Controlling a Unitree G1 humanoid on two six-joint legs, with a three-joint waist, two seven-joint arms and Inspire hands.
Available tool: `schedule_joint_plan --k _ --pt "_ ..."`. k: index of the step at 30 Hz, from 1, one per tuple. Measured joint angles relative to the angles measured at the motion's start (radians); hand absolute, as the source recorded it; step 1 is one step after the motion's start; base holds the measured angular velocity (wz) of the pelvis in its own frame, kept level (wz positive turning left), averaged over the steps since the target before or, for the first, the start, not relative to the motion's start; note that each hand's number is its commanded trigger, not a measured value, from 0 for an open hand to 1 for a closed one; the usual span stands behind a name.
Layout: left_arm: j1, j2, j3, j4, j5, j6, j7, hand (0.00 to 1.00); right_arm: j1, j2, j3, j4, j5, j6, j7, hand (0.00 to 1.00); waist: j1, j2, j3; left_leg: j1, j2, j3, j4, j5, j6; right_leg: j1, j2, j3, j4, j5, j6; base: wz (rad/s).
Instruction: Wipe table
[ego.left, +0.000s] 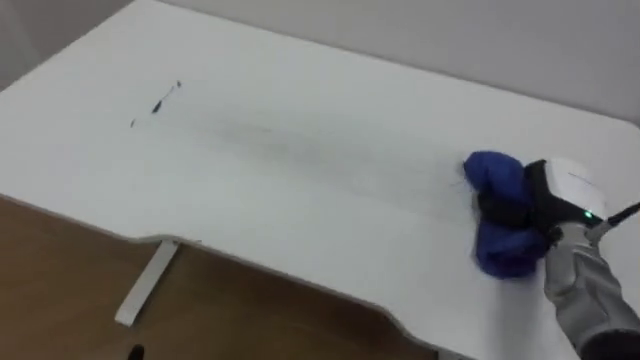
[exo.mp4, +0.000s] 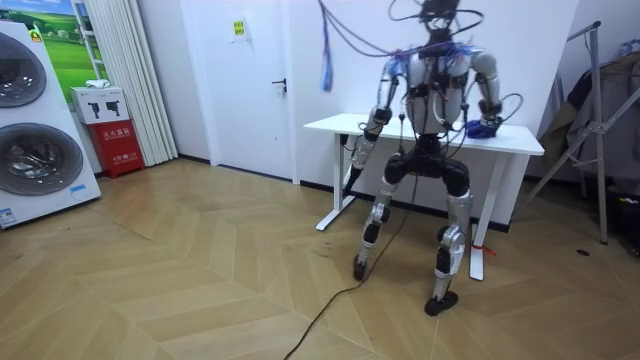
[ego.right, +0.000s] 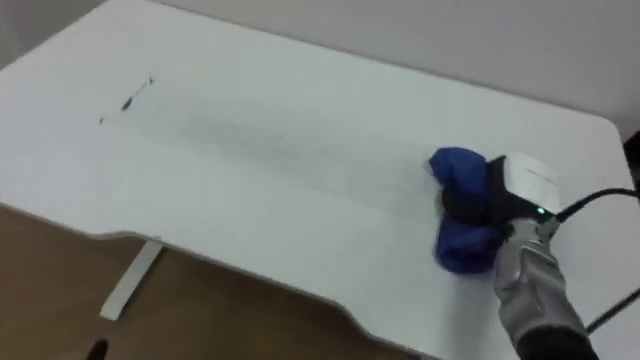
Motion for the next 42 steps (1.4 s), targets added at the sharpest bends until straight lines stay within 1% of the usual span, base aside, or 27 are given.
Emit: schedule_joint_plan --k 1,2,3,4,5,6,7,8,11,13,15,18,20,22,24,26,27,28,29,30,31,32,33,34,37,41,42 --pt "-0.011 -0.003 0.000 0.013 0.016 -0.001 -0.015 0.00 -0.029 0.007 0.020 -0.008 -0.008 0.015 0.030 1.00 0.020 0.000 0.0004 -0.019 -0.075 0.001 0.013 -0.036 0.040 -0.019 0.013 0.062 0.002 -0.007 -0.013 -0.48" --pt "-0.017 -0.003 0.000 0.015 0.023 0.001 -0.023 0.00 -0.044 0.011 0.037 -0.013 -0.009 0.023 0.041 1.00 0.041 0.001 0.0010 -0.021 -0.110 0.006 -0.003 -0.049 0.055 -0.034 0.020 0.087 0.004 -0.005 -0.019 -0.93" --pt "-0.022 -0.006 0.002 0.015 0.027 0.001 -0.026 0.00 -0.087 0.021 0.090 -0.014 -0.015 0.032 0.064 1.00 0.084 0.004 0.0014 -0.019 -0.169 0.015 -0.070 -0.058 0.073 -0.057 0.037 0.117 0.000 0.005 -0.036 -1.09" --pt "-0.032 -0.001 0.007 0.015 0.019 0.001 -0.025 0.00 -0.128 0.035 0.149 -0.024 -0.042 0.032 0.078 1.00 0.105 0.008 0.0002 -0.009 -0.181 0.030 -0.124 -0.058 0.094 -0.080 0.062 0.139 -0.014 0.010 -0.044 -0.99" --pt "-0.041 0.003 0.014 0.013 0.005 0.002 -0.018 0.00 -0.147 0.063 0.185 -0.044 -0.067 0.025 0.093 1.00 0.111 -0.018 0.0053 0.005 -0.182 0.033 -0.163 -0.046 0.087 -0.081 0.075 0.146 -0.036 0.016 -0.045 -0.49" --pt "-0.046 0.002 0.015 0.013 0.003 0.003 -0.017 0.00 -0.152 0.075 0.200 -0.052 -0.073 0.018 0.094 1.00 0.116 -0.019 0.0078 0.010 -0.182 0.036 -0.179 -0.043 0.085 -0.077 0.087 0.149 -0.054 0.023 -0.045 -0.15" --pt "-0.052 -0.009 0.009 0.013 0.005 0.008 -0.018 0.00 -0.158 0.081 0.218 -0.056 -0.071 -0.012 0.095 1.00 0.120 -0.022 0.0066 0.022 -0.182 0.036 -0.202 -0.037 0.084 -0.059 0.097 0.149 -0.093 0.039 -0.043 0.00" --pt "-0.054 -0.014 0.004 0.013 0.003 0.011 -0.018 0.00 -0.158 0.081 0.219 -0.055 -0.065 -0.024 0.095 1.00 0.123 -0.022 0.0064 0.029 -0.185 0.035 -0.212 -0.034 0.085 -0.048 0.097 0.145 -0.107 0.043 -0.041 0.17" --pt "-0.046 -0.020 0.007 0.012 -0.006 0.020 -0.016 0.00 -0.123 0.065 0.196 -0.035 -0.034 -0.033 0.076 1.00 0.083 -0.033 -0.0002 0.050 -0.225 -0.015 -0.255 -0.022 0.091 0.011 0.081 0.082 -0.159 0.049 -0.028 0.61" --pt "-0.022 -0.021 0.040 0.011 0.000 0.022 -0.011 0.00 -0.068 0.057 0.111 -0.009 0.009 -0.090 0.014 1.00 0.022 -0.040 -0.0045 0.062 -0.253 -0.056 -0.277 -0.009 0.096 0.045 0.070 0.047 -0.180 0.052 -0.018 0.63" --pt "-0.013 -0.021 0.091 0.011 0.011 0.021 -0.010 0.00 -0.022 0.044 0.027 0.034 0.064 -0.123 -0.027 1.00 -0.008 -0.046 -0.0059 0.074 -0.264 -0.073 -0.286 -0.009 0.097 0.068 0.067 0.030 -0.188 0.056 -0.012 0.44" --pt "-0.001 -0.011 0.166 0.015 0.032 0.016 -0.004 0.00 0.048 0.012 -0.108 0.091 0.125 -0.147 -0.063 1.00 -0.062 -0.073 -0.0169 0.091 -0.285 -0.096 -0.300 -0.009 0.097 0.110 0.063 0.001 -0.220 0.063 0.000 0.34" --pt "-0.001 -0.009 0.185 0.015 0.037 0.012 0.007 0.00 0.076 -0.022 -0.168 0.122 0.125 -0.144 -0.080 1.00 -0.070 -0.081 -0.0214 0.095 -0.288 -0.098 -0.309 -0.009 0.098 0.111 0.062 0.013 -0.226 0.070 0.009 0.05" --pt "-0.001 -0.008 0.184 0.015 0.033 0.011 0.013 0.00 0.099 -0.053 -0.183 0.156 0.139 -0.122 -0.092 1.00 -0.069 -0.079 -0.0185 0.121 -0.287 -0.094 -0.318 -0.009 0.098 0.128 0.062 0.014 -0.232 0.076 0.010 -0.26" --pt "-0.015 -0.008 0.174 0.005 0.032 0.011 0.013 0.00 0.103 -0.055 -0.169 0.146 0.159 -0.094 -0.094 1.00 -0.070 -0.077 -0.0181 0.123 -0.284 -0.096 -0.316 -0.009 0.098 0.127 0.063 0.011 -0.233 0.077 0.010 -0.24" --pt "-0.054 -0.016 0.162 0.001 0.033 0.011 0.013 0.00 0.086 -0.056 -0.138 0.116 0.141 -0.055 -0.093 1.00 -0.063 -0.064 -0.0121 0.122 -0.277 -0.085 -0.317 -0.010 0.098 0.120 0.066 0.015 -0.232 0.077 0.010 -0.26" --pt "-0.086 -0.021 0.142 0.009 0.025 0.010 0.015 0.00 0.050 -0.054 -0.099 0.108 0.118 -0.019 -0.090 1.00 -0.037 -0.056 -0.0123 0.122 -0.268 -0.069 -0.320 -0.010 0.098 0.103 0.067 0.023 -0.230 0.077 0.010 -0.71" --pt "-0.107 -0.024 0.109 0.015 0.006 0.011 0.014 0.00 -0.011 -0.039 -0.022 0.093 0.103 0.024 -0.069 1.00 -0.012 -0.046 -0.0153 0.119 -0.263 -0.068 -0.329 -0.010 0.097 0.087 0.069 0.024 -0.230 0.080 0.005 -0.86" --pt "-0.118 -0.029 0.099 0.015 0.007 0.012 0.014 0.00 -0.036 -0.030 0.022 0.070 0.088 0.044 -0.048 1.00 0.002 -0.036 -0.0121 0.117 -0.259 -0.070 -0.334 -0.010 0.096 0.079 0.072 0.023 -0.229 0.086 -0.005 -0.90" --pt "-0.134 -0.031 0.077 0.016 0.006 0.012 0.014 0.00 -0.067 -0.001 0.122 -0.007 0.048 0.071 -0.006 1.00 0.023 -0.036 -0.0104 0.118 -0.252 -0.072 -0.350 -0.007 0.089 0.065 0.077 0.021 -0.228 0.095 -0.015 -0.51" --pt "-0.150 -0.029 0.067 0.021 0.007 0.012 0.013 0.00 -0.105 0.035 0.213 -0.063 -0.004 0.079 0.028 1.00 0.029 -0.037 -0.0122 0.120 -0.248 -0.077 -0.360 0.000 0.085 0.062 0.081 0.011 -0.228 0.097 -0.019 -0.27" --pt "-0.158 -0.029 0.061 0.027 0.010 0.012 0.011 0.00 -0.135 0.063 0.254 -0.069 -0.027 0.077 0.049 1.00 0.034 -0.041 -0.0122 0.121 -0.246 -0.080 -0.363 0.003 0.082 0.062 0.084 0.011 -0.229 0.097 -0.019 0.09" --pt "-0.169 -0.030 0.046 0.031 0.011 0.015 0.005 0.00 -0.196 0.113 0.315 -0.069 -0.057 0.072 0.091 1.00 0.057 -0.051 -0.0114 0.125 -0.245 -0.086 -0.368 0.008 0.081 0.060 0.087 0.008 -0.229 0.097 -0.020 0.17" --pt "-0.169 -0.029 0.034 0.023 0.011 0.015 -0.002 0.00 -0.249 0.138 0.349 -0.070 -0.067 0.051 0.125 1.00 0.083 -0.060 -0.0034 0.128 -0.245 -0.092 -0.373 0.012 0.079 0.058 0.090 0.006 -0.231 0.097 -0.020 0.19" --pt "-0.127 -0.012 0.023 0.011 -0.004 0.028 -0.005 0.00 -0.324 0.149 0.372 -0.055 -0.042 0.015 0.157 1.00 0.139 -0.080 0.0009 0.120 -0.259 -0.130 -0.366 0.019 0.084 0.076 0.084 -0.020 -0.234 0.098 -0.018 0.53" --pt "-0.044 -0.009 0.027 0.011 0.027 0.055 -0.015 0.00 -0.306 0.128 0.325 -0.010 -0.041 0.003 0.157 1.00 0.131 -0.083 0.0032 0.119 -0.283 -0.181 -0.354 0.016 0.093 0.110 0.076 -0.042 -0.239 0.104 -0.009 0.53" --pt "-0.037 -0.011 0.036 0.013 0.035 0.063 -0.023 0.00 -0.269 0.118 0.274 0.017 -0.041 -0.008 0.154 1.00 0.129 -0.081 0.0045 0.117 -0.289 -0.184 -0.349 0.013 0.097 0.119 0.073 -0.043 -0.248 0.104 -0.008 0.26"
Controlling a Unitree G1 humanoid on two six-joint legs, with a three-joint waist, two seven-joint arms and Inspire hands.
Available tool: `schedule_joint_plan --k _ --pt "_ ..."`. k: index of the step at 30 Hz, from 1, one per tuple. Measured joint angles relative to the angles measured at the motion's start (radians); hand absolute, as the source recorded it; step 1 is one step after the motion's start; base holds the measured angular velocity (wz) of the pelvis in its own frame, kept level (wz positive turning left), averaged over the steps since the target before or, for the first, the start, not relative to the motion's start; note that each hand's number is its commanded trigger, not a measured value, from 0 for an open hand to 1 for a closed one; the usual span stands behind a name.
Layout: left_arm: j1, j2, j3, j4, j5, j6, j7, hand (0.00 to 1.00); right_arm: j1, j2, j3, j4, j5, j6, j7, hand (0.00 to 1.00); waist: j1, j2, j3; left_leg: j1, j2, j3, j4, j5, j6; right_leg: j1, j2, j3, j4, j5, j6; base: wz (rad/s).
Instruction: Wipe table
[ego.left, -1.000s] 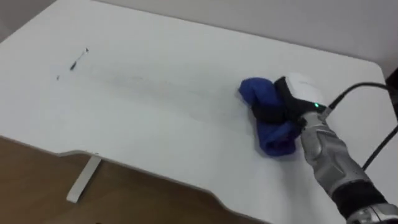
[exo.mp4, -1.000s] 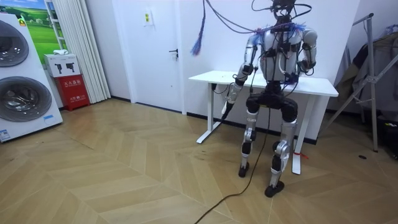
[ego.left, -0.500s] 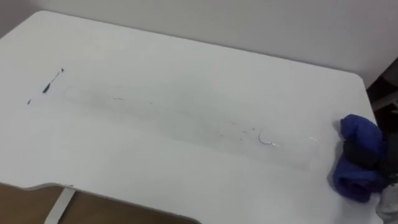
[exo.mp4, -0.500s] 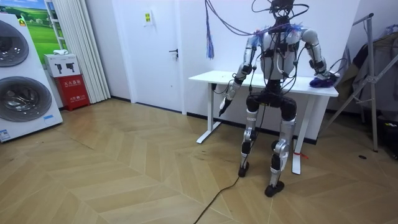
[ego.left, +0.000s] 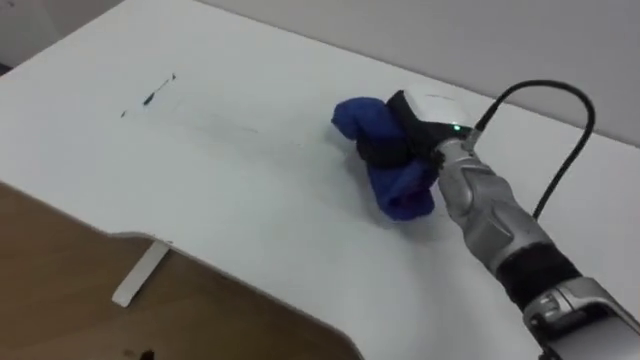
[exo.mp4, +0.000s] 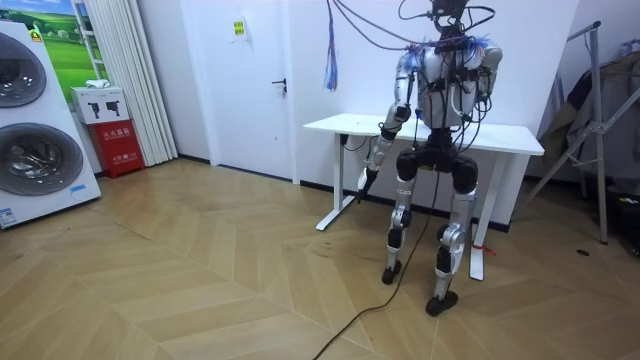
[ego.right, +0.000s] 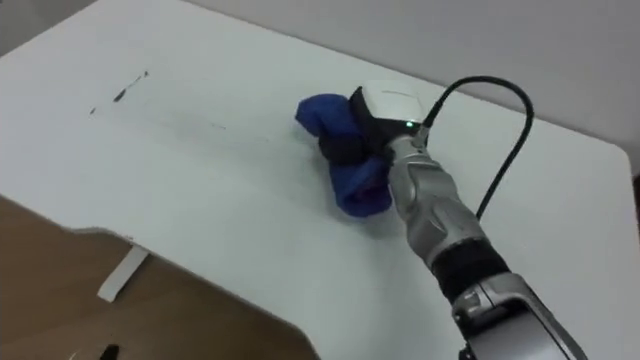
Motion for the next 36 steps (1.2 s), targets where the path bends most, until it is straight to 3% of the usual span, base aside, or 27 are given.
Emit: schedule_joint_plan --k 2,4,8,10,14,16,19,22,26,30,31,36 --pt "0.003 0.000 0.022 0.001 0.001 -0.001 -0.010 0.00 0.081 -0.024 -0.065 0.034 0.004 -0.011 -0.012 1.00 -0.012 0.008 0.0012 0.002 -0.009 -0.005 0.003 -0.002 0.004 0.010 -0.006 -0.005 -0.001 -0.001 0.002 0.17" --pt "0.017 -0.005 0.041 0.001 -0.003 -0.004 -0.013 0.00 0.172 -0.047 -0.142 -0.003 0.032 -0.063 -0.075 1.00 -0.068 0.029 -0.0063 0.006 -0.017 -0.002 0.002 -0.005 0.009 0.012 -0.015 -0.003 0.001 -0.001 0.006 -0.07" --pt "0.009 -0.006 0.062 -0.030 -0.003 -0.009 0.004 0.00 0.220 -0.076 -0.205 0.009 0.089 -0.085 -0.120 1.00 -0.131 0.052 -0.0124 0.015 -0.018 0.007 0.000 -0.005 0.011 0.017 -0.018 -0.001 0.000 -0.003 0.011 -0.10" --pt "-0.011 -0.008 0.071 -0.047 -0.007 -0.046 0.015 0.00 0.245 -0.083 -0.231 0.014 0.091 -0.083 -0.128 1.00 -0.150 0.051 -0.0182 0.021 -0.017 0.008 -0.001 -0.005 0.011 0.023 -0.018 -0.009 0.002 -0.008 0.019 -0.05" --pt "-0.041 -0.012 0.036 -0.064 -0.041 -0.050 0.013 0.00 0.240 -0.099 -0.213 0.011 0.094 -0.059 -0.127 1.00 -0.151 0.051 -0.0186 0.021 -0.013 0.014 -0.007 -0.004 0.009 0.018 -0.016 -0.003 0.002 -0.008 0.020 -0.12" --pt "-0.043 -0.015 0.007 -0.076 -0.040 -0.046 0.011 0.00 0.207 -0.097 -0.178 0.011 0.091 -0.017 -0.105 1.00 -0.127 0.049 -0.0187 0.022 -0.006 0.037 -0.013 -0.002 0.008 0.004 -0.017 0.004 0.001 -0.008 0.019 -0.30" --pt "-0.043 -0.016 -0.001 -0.079 -0.035 -0.039 0.006 0.00 0.170 -0.094 -0.143 0.010 0.075 0.014 -0.073 1.00 -0.096 0.040 -0.0181 0.018 0.004 0.055 -0.019 0.002 0.004 -0.014 -0.011 0.019 0.002 -0.007 0.019 -0.21" --pt "-0.039 -0.019 -0.004 -0.075 -0.038 -0.039 0.004 0.00 0.164 -0.091 -0.132 0.006 0.065 0.017 -0.069 1.00 -0.078 0.038 -0.0170 0.021 0.004 0.057 -0.025 0.003 0.004 -0.014 -0.012 0.021 0.002 -0.007 0.018 -0.04" --pt "-0.011 -0.017 0.000 -0.073 -0.060 -0.038 0.005 0.00 0.165 -0.093 -0.132 0.016 0.067 0.013 -0.086 1.00 -0.083 0.035 -0.0128 0.034 0.003 0.057 -0.028 0.004 0.004 -0.008 -0.013 0.020 0.001 -0.007 0.018 0.01" --pt "0.023 -0.016 0.002 -0.057 -0.060 -0.037 0.014 0.00 0.253 -0.094 -0.151 0.022 0.080 -0.053 -0.190 1.00 -0.116 0.040 -0.0062 0.050 -0.001 0.046 -0.027 0.001 0.006 0.021 -0.014 0.009 -0.001 -0.007 0.019 0.18" --pt "0.030 -0.015 0.005 -0.048 -0.058 -0.037 0.014 0.00 0.271 -0.094 -0.163 0.047 0.081 -0.082 -0.223 1.00 -0.140 0.039 -0.0079 0.057 -0.004 0.046 -0.027 0.000 0.008 0.036 -0.016 -0.006 -0.002 -0.007 0.019 0.28" --pt "0.029 -0.011 0.065 -0.042 -0.028 -0.041 0.015 0.00 0.406 -0.097 -0.316 0.059 0.120 -0.132 -0.318 1.00 -0.188 0.028 -0.0200 0.056 -0.011 0.043 -0.023 -0.003 0.013 0.047 -0.022 -0.010 -0.001 -0.007 0.020 0.16"
